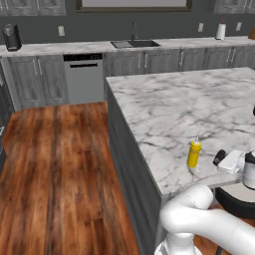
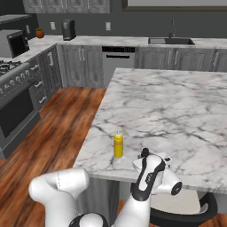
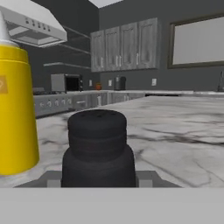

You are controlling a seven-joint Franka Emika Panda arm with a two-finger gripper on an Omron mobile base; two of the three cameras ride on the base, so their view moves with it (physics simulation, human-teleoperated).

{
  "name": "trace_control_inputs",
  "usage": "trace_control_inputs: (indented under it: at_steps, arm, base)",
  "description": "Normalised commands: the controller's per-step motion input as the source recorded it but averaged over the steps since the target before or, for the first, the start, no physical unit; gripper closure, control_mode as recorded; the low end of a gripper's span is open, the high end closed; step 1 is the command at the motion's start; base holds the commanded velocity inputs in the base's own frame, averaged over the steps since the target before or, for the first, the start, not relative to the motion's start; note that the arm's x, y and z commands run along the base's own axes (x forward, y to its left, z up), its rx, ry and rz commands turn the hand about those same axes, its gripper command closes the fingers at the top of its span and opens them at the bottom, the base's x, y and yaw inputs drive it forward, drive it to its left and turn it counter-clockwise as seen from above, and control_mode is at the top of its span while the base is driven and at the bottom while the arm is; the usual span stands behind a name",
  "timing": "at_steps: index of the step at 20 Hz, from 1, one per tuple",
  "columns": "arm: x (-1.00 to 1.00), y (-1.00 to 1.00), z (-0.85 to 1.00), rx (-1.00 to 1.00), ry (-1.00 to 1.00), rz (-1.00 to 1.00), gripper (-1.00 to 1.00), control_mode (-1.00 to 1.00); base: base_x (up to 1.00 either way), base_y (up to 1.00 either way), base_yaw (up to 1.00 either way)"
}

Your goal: Move the shaker and mustard from the cabinet to the dining counter.

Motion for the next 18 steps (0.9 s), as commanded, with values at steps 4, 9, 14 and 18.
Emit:
trace_control_inputs:
  at_steps: [4, 9, 14, 18]
  arm:
    - [0.23, -0.02, -0.23, 0.0, -0.01, 0.0, 1.0, -1.0]
    - [0.1, 0.0, -0.15, 0.01, -0.01, 0.0, 1.0, -1.0]
    - [0.0, -0.04, -0.2, 0.01, 0.0, 0.0, -1.0, -1.0]
    - [0.0, -0.1, -0.11, 0.01, 0.0, 0.0, -1.0, -1.0]
  base:
    - [0.0, 0.0, 0.0]
    - [0.0, 0.0, 0.0]
    - [0.0, 0.0, 0.0]
    - [0.0, 0.0, 0.0]
